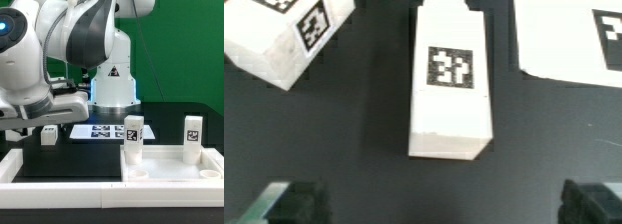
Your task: Assemble square table
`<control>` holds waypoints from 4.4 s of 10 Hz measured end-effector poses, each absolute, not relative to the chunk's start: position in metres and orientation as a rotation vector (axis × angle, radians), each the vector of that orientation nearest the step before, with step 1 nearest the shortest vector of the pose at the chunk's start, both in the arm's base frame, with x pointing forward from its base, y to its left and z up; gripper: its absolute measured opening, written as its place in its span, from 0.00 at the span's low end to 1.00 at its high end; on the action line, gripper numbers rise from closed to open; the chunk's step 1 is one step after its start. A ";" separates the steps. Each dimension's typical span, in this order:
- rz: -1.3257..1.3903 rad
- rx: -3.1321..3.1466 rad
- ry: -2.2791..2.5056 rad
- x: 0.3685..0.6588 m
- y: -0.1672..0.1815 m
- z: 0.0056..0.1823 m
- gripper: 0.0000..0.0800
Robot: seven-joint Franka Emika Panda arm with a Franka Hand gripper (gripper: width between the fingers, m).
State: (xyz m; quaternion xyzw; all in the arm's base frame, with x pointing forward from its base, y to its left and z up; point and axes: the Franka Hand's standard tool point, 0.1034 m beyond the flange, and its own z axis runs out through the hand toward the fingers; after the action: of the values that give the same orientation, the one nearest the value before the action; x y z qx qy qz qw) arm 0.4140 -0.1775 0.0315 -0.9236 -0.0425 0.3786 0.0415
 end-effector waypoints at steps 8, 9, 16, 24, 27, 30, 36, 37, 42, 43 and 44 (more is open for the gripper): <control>1.283 -2.763 -0.110 0.376 -0.170 0.013 0.81; 1.321 -2.754 -0.093 0.369 -0.169 0.008 0.81; 1.319 -2.754 -0.099 0.370 -0.169 0.008 0.36; 1.282 -2.749 -0.143 0.417 -0.141 0.098 0.36; 1.045 -2.865 -0.143 0.433 -0.142 0.092 0.36; 0.607 -3.038 -0.236 0.494 -0.076 0.141 0.36; -0.037 -3.121 -0.191 0.524 -0.051 0.156 0.36; -0.114 -3.113 -0.154 0.536 -0.033 0.162 0.36; -0.729 -3.051 -0.022 0.584 0.019 0.179 0.36; -0.821 -3.045 -0.022 0.585 0.015 0.181 0.36; -0.938 -3.035 -0.027 0.586 0.012 0.182 0.36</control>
Offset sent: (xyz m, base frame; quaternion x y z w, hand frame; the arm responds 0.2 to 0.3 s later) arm 0.0000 0.0000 0.0000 0.0000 0.0000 0.0000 1.0000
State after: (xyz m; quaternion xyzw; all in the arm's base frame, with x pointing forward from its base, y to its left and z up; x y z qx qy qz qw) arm 0.5858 0.0118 0.1817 -0.9553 -0.0085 -0.2951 -0.0177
